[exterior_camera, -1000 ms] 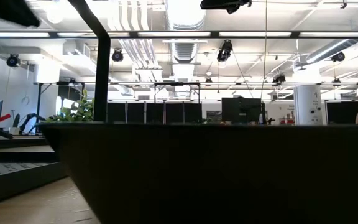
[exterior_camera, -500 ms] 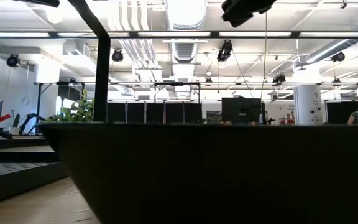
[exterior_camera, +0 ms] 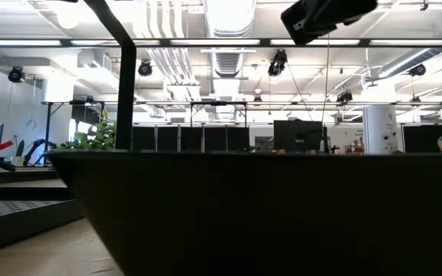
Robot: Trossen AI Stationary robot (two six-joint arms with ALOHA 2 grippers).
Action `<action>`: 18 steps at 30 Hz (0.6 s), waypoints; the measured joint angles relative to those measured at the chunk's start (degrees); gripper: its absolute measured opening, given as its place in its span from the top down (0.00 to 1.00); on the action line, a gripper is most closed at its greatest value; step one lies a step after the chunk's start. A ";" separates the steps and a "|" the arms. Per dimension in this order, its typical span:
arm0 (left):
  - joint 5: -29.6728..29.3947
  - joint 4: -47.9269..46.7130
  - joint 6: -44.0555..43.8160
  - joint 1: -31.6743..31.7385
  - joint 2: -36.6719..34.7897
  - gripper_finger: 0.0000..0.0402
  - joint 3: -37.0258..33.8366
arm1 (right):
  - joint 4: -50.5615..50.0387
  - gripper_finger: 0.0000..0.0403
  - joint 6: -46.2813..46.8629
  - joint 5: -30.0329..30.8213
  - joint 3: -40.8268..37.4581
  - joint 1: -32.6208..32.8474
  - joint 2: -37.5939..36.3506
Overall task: Pick & Place Mini shaped plates
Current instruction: Stack the distorted square plate on top of the distorted square plate on the shelf
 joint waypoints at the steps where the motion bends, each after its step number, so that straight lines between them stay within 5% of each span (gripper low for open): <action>1: 0.00 0.00 0.00 0.00 0.00 0.86 0.00 | 1.53 0.83 0.01 0.02 -0.99 0.91 0.00; 9: 0.48 0.02 0.87 0.00 0.00 0.86 0.00 | 13.54 0.83 8.18 1.08 -6.01 8.13 0.00; 18: 0.37 0.04 3.92 0.00 0.57 0.86 -0.02 | 22.60 0.83 16.62 13.32 -8.49 16.14 3.41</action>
